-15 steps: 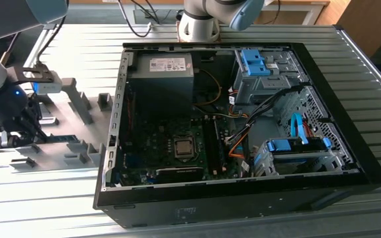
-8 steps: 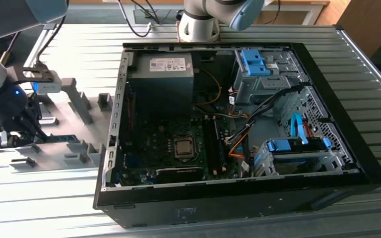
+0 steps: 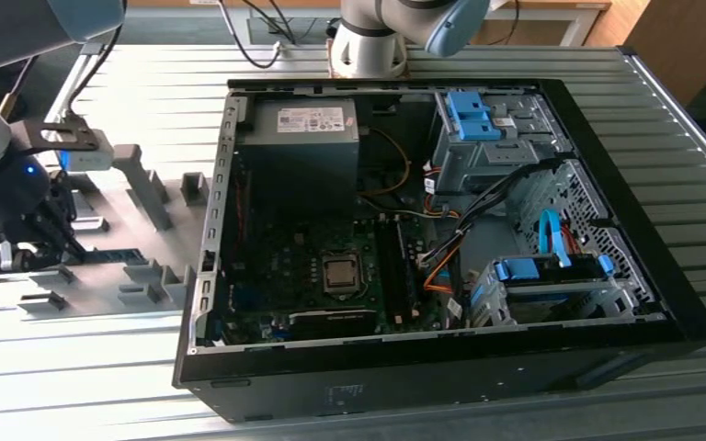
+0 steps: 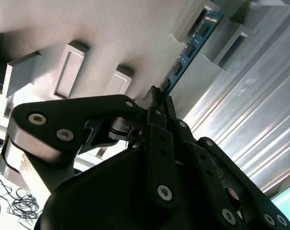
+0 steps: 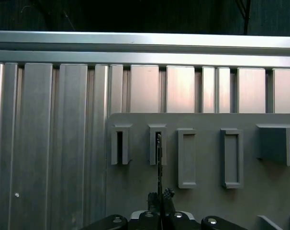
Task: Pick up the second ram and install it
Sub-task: 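Pick up the second ram and move it above second insertion slot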
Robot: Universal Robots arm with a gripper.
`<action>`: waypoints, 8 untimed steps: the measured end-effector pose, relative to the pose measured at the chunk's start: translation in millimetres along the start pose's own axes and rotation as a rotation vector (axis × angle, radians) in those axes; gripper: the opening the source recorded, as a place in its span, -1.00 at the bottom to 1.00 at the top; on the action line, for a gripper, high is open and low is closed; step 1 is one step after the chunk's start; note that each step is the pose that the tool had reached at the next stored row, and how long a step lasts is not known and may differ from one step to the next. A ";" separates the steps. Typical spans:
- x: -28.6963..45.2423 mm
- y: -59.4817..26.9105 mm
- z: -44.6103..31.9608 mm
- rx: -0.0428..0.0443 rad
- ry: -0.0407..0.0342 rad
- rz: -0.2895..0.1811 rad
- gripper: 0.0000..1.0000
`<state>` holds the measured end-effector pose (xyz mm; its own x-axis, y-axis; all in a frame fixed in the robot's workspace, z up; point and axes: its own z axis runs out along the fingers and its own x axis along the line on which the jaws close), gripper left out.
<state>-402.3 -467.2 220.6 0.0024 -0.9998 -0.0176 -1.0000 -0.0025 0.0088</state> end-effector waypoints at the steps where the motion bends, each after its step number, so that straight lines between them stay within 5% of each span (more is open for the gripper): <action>1: 0.0 0.0 -0.4 0.0002 -0.0001 0.000 -0.72; 8: -0.1 0.0 -3.3 0.0002 -0.0001 0.000 -0.72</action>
<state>-402.3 -467.2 223.9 0.0024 -0.9998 -0.0177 -1.0000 -0.0025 0.0087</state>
